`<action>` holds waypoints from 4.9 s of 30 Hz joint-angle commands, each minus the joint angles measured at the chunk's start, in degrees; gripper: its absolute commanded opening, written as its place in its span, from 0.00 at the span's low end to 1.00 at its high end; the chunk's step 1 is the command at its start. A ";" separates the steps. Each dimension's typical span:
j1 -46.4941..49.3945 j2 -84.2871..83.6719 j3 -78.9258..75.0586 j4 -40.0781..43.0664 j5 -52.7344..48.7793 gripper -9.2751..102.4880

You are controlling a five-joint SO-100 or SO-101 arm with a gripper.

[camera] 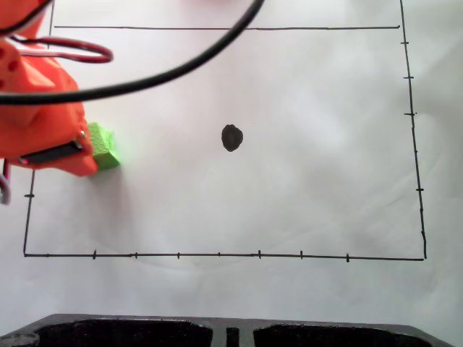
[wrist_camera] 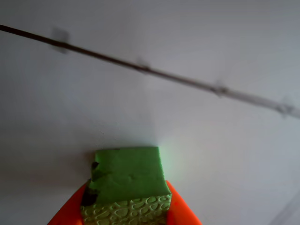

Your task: Grasp the colored block, Place it on the black dot, and then return the arm to the default position.

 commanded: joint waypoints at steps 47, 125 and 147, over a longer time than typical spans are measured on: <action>-28.21 13.97 14.59 3.87 34.63 0.15; -26.28 111.01 70.84 2.99 24.43 0.08; -28.13 111.09 82.71 -11.69 29.62 0.08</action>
